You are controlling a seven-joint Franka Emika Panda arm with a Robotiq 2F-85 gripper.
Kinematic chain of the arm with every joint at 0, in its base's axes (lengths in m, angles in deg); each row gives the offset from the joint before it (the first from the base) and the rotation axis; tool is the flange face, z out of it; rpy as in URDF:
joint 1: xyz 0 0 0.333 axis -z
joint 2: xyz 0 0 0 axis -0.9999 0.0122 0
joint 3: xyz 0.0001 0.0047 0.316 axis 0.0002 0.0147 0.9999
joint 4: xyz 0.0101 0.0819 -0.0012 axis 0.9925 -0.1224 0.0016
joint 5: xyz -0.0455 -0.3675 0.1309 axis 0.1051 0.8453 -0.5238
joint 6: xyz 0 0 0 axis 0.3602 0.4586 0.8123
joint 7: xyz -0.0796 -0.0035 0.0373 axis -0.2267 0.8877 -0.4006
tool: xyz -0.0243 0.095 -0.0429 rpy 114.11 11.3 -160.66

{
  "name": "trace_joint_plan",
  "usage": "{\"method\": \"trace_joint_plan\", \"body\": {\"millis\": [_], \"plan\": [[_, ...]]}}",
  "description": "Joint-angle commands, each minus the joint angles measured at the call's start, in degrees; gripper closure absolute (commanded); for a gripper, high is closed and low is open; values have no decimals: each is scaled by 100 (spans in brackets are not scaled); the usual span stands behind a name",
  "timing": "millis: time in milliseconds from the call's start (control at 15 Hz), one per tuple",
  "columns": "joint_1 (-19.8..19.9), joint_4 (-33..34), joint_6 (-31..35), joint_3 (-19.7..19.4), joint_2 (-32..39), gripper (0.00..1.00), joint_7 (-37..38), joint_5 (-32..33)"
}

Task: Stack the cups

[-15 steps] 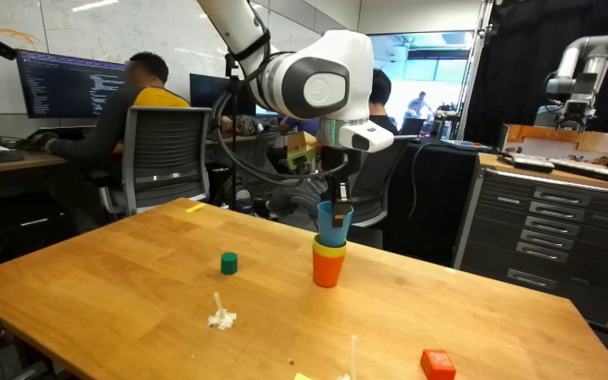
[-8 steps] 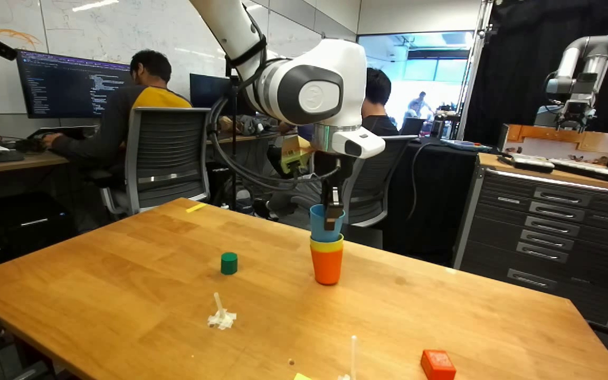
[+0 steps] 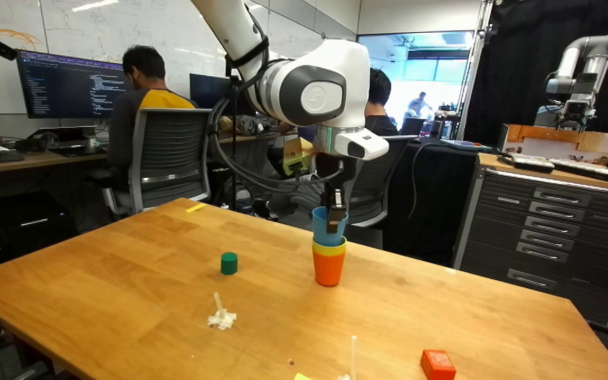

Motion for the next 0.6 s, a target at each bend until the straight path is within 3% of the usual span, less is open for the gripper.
{"method": "trace_joint_plan", "body": {"millis": [0, 533], "plan": [[57, -84, 137, -52, -3, 97, -139, -56], [65, 109, 206, -136, 411, 98, -26, -18]]}}
